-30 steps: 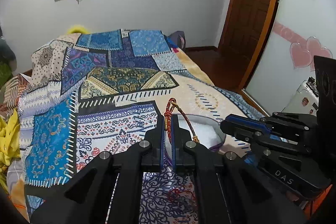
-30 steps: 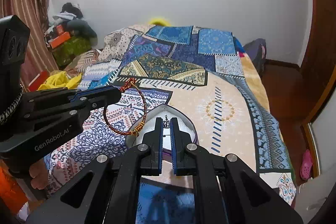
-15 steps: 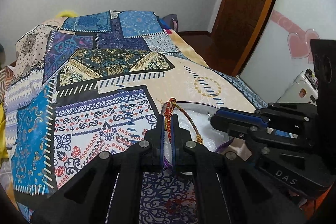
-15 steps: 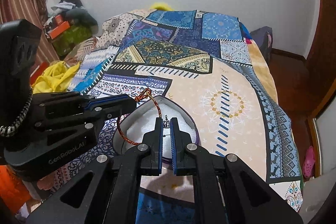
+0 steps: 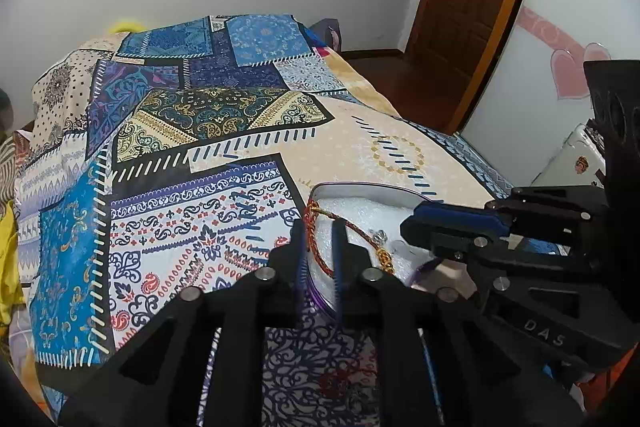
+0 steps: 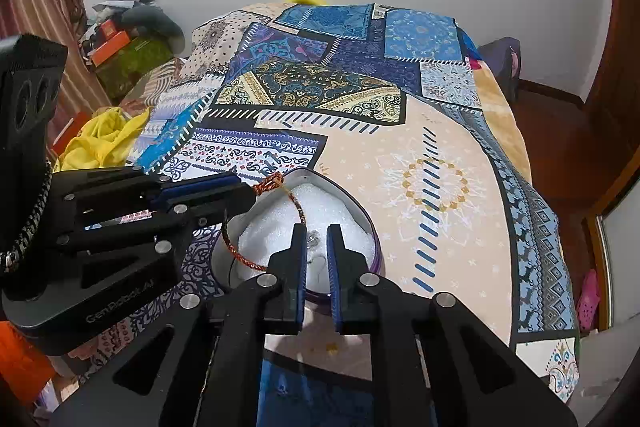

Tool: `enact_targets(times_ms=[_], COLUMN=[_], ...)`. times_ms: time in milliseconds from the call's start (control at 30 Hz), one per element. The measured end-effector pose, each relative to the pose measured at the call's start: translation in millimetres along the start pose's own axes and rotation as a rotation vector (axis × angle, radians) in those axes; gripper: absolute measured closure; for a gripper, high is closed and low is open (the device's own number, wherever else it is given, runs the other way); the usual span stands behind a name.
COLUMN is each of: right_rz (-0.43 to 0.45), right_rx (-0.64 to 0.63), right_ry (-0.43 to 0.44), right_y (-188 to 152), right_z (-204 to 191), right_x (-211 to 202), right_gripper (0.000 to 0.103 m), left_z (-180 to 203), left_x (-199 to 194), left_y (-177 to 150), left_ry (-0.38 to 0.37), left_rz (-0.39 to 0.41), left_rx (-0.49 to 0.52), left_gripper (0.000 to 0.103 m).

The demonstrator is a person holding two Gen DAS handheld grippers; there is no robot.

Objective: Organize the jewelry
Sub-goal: 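Carry the bracelet with the left gripper into the purple heart tin and release, then grasp the gold chain with the right gripper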

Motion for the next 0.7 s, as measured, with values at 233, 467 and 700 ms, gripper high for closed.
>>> enact_targets(times_ms=[233, 467, 700], right_rz=[0.038, 0.11, 0.144], right_rx=[0.008, 0.018, 0.001], right_ry=[-0.022, -0.041, -0.052], right_y=[9, 19, 19], right_z=[2, -3, -15], right_x=[-22, -49, -71], right_gripper=[0.091, 0.065, 0.064], left_z=[5, 5, 1], left_x=[-22, -53, -87], left_y=[7, 15, 14], left_ry=[0.005, 0.022, 0.043], left_rz=[0.032, 0.076, 0.108], left_rx=[0.006, -0.001, -0.017], left_gripper=[0.085, 0.076, 0.062])
Point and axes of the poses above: each gripper's, at about its wrist camera, not at the fingertips, and x roughly the way its jaws point, z to its right, y to its top, the point moved 10 cm from there along x, roughly the way its jaws point, and after that the axes turned 11 degrees about z, right-handed, at the moved point
